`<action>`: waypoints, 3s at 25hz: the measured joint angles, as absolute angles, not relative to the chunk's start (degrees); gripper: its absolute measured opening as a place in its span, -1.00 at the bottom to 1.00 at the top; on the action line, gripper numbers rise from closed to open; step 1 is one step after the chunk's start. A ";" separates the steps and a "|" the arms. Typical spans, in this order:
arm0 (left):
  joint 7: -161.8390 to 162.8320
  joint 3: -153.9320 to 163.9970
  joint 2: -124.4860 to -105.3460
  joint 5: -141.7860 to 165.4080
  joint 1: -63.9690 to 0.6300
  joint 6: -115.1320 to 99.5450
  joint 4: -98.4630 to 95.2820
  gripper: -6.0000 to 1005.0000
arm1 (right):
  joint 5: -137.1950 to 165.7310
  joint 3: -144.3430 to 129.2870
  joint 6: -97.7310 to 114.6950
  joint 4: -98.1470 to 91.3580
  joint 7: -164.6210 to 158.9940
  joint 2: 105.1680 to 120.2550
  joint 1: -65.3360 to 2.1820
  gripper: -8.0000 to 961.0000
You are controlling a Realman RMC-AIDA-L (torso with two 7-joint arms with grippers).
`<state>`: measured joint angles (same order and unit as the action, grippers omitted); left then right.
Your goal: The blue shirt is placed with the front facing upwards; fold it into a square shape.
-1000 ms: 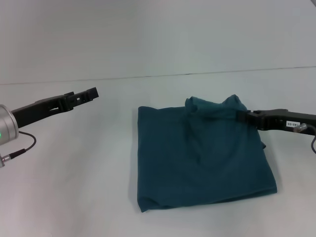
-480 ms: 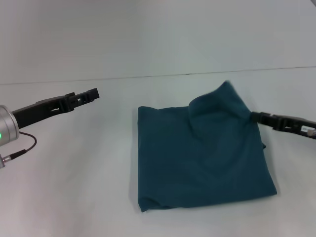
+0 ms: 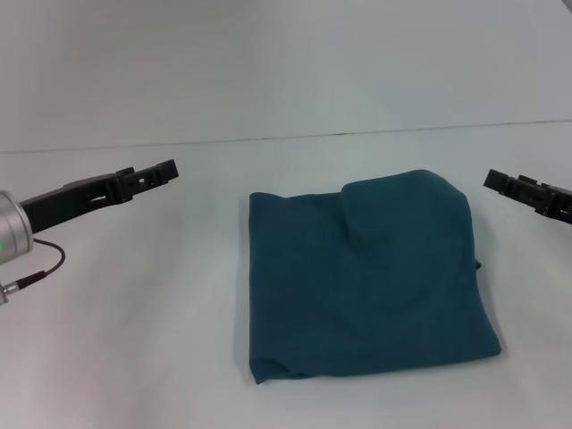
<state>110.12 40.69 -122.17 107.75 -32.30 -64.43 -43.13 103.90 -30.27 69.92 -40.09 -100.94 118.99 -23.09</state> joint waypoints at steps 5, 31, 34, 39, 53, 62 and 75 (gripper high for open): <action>109.33 40.69 -122.22 107.75 -32.23 -64.60 -43.12 0.81 | 103.98 -30.71 71.91 -39.95 -100.94 118.35 -23.64 0.70; 110.59 41.24 -122.11 108.39 -32.66 -60.40 -40.92 0.80 | 121.54 -32.26 73.90 -38.97 -120.59 113.27 -32.36 0.68; 112.92 41.53 -122.02 110.57 -32.97 -61.88 -40.90 0.81 | 121.64 -32.22 76.31 -39.29 -120.47 112.41 -31.92 0.68; 117.85 42.19 -121.22 118.44 -35.17 -69.10 -40.85 0.80 | 121.61 -31.56 78.30 -39.35 -120.71 111.56 -31.61 0.68; 127.10 51.76 -121.94 124.49 -38.04 -70.52 -39.59 0.81 | 121.46 -31.19 78.82 -39.37 -120.33 111.35 -31.55 0.68; 127.40 54.57 -122.64 124.73 -40.23 -69.26 -36.20 0.80 | 121.46 -31.20 78.95 -39.38 -120.12 111.36 -31.28 0.68; 128.83 59.31 -123.15 126.01 -41.11 -66.96 -35.58 0.80 | 121.46 -31.12 79.02 -39.38 -119.95 111.36 -30.53 0.68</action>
